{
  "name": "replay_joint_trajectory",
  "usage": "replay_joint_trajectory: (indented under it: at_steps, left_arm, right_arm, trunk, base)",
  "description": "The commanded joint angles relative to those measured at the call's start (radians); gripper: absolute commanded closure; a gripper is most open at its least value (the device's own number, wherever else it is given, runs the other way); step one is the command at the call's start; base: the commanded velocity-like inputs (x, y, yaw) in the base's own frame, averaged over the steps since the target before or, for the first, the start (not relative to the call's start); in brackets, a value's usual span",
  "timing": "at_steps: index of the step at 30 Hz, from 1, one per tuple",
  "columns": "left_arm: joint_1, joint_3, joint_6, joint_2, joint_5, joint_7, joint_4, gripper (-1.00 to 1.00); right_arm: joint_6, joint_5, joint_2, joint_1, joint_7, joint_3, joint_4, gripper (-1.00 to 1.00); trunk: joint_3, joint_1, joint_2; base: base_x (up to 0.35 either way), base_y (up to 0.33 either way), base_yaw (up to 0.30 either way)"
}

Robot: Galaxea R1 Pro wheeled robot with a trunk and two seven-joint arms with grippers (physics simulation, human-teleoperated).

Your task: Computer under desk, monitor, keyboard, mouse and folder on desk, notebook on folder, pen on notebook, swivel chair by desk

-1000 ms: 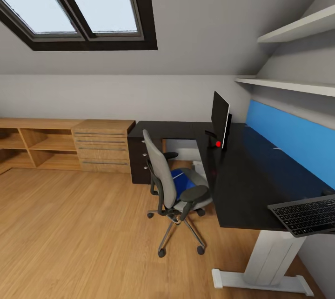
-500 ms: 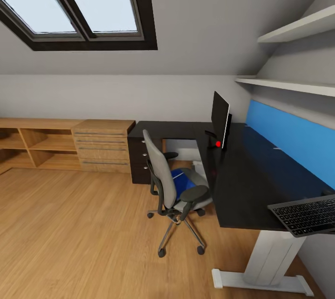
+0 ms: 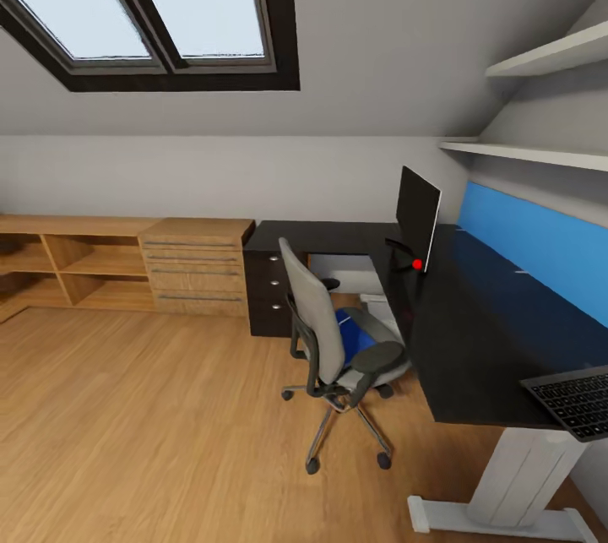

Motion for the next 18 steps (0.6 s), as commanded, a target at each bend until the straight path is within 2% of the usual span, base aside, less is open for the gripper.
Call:
replay_joint_trajectory:
  at_steps: [1, 9, 14, 18]
  left_arm:
    - [0.000, 0.003, -0.001, 0.000, -0.003, 0.000, 0.002, -1.00]
    - [0.000, 0.002, 0.000, -0.002, -0.003, 0.000, 0.012, -1.00]
    - [0.000, 0.002, 0.001, -0.003, -0.010, -0.001, 0.013, -1.00]
    - [0.000, 0.002, 0.001, -0.004, -0.032, -0.001, 0.014, -1.00]
  right_arm:
    - [-0.004, -0.006, 0.000, 0.000, 0.001, 0.004, 0.001, -1.00]
    - [-0.006, 0.007, 0.000, 0.000, 0.000, 0.011, 0.004, -1.00]
    - [-0.006, 0.007, 0.000, 0.000, 0.000, 0.011, 0.004, -1.00]
    - [-0.007, 0.007, 0.000, 0.000, 0.000, 0.011, 0.004, -1.00]
  trunk:
    - [-0.001, 0.000, -0.001]
    - [-0.001, 0.000, -0.001]
    - [-0.001, 0.000, -0.001]
    - [-0.001, 0.000, -0.001]
  base:
    - [0.033, 0.329, 0.000]
    - [0.055, 0.323, 0.000]
    - [0.228, 0.238, 0.000]
    - [0.305, 0.079, 0.000]
